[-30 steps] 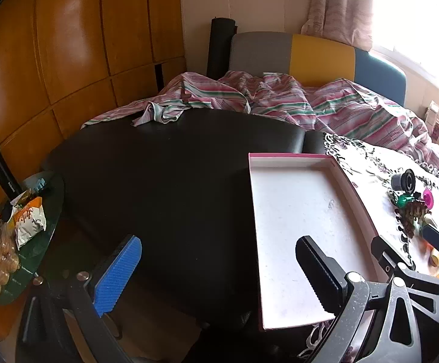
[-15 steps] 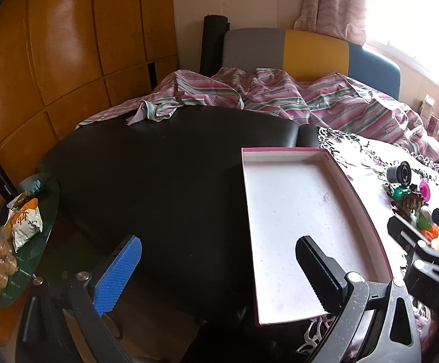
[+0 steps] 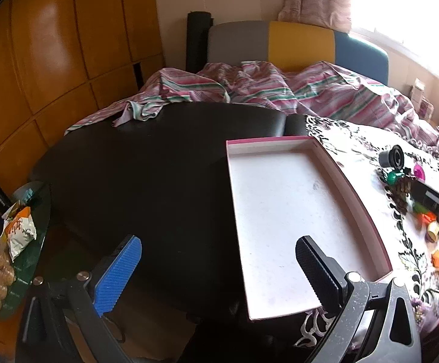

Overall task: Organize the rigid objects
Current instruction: 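Move both tools from the tray toward the toys on the tablecloth, then grasp the yellow-orange toy piece with the left tool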

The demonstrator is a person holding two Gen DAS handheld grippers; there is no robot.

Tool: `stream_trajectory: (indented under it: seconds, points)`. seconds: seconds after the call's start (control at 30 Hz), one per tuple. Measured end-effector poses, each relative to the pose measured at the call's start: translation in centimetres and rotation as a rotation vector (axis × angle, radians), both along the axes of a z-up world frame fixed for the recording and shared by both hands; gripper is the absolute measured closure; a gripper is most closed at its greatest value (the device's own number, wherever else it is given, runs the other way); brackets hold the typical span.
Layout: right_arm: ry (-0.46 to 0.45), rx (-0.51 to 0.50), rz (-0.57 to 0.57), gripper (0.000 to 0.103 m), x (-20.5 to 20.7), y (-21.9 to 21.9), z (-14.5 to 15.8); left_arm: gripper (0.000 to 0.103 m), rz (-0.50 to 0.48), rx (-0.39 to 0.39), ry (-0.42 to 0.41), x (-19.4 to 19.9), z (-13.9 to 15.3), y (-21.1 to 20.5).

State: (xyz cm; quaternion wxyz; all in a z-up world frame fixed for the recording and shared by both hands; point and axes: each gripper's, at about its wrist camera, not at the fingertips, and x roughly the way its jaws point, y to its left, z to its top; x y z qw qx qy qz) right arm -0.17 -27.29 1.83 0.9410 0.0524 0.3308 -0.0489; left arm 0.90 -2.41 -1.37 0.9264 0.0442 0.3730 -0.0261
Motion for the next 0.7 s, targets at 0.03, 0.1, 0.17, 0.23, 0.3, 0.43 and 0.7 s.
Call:
stream_trajectory:
  seconds: [0.03, 0.1, 0.17, 0.23, 0.3, 0.43, 0.7]
  points:
    - [0.003, 0.008, -0.006, 0.003, 0.0, -0.5, 0.1, 0.0, -0.008, 0.003, -0.001, -0.1, 0.0, -0.2]
    - [0.004, 0.021, -0.027, 0.003, -0.2, -1.8, 0.3, 0.0, -0.031, -0.007, 0.003, -0.1, -0.1, -0.3]
    - [0.003, 0.042, -0.052, 0.003, -0.5, -3.4, 0.6, 0.0, -0.053, -0.023, 0.009, -0.1, 0.0, -0.4]
    - [0.005, 0.074, -0.074, 0.003, -0.9, -5.2, 0.8, 0.0, -0.073, -0.033, 0.011, -0.1, 0.0, -0.7]
    - [0.009, 0.134, -0.103, 0.003, -1.4, -7.5, 0.9, 0.0, -0.09, -0.041, 0.018, 0.0, 0.0, -1.0]
    - [0.021, 0.221, -0.18, 0.003, -2.9, -12.0, 0.8, 0.0, -0.125, -0.071, 0.037, 0.4, -0.1, -1.7]
    - [0.041, 0.403, -0.319, 0.003, -6.6, -19.5, -1.0, 0.0, -0.257, -0.113, 0.066, 1.0, 0.0, -4.9]
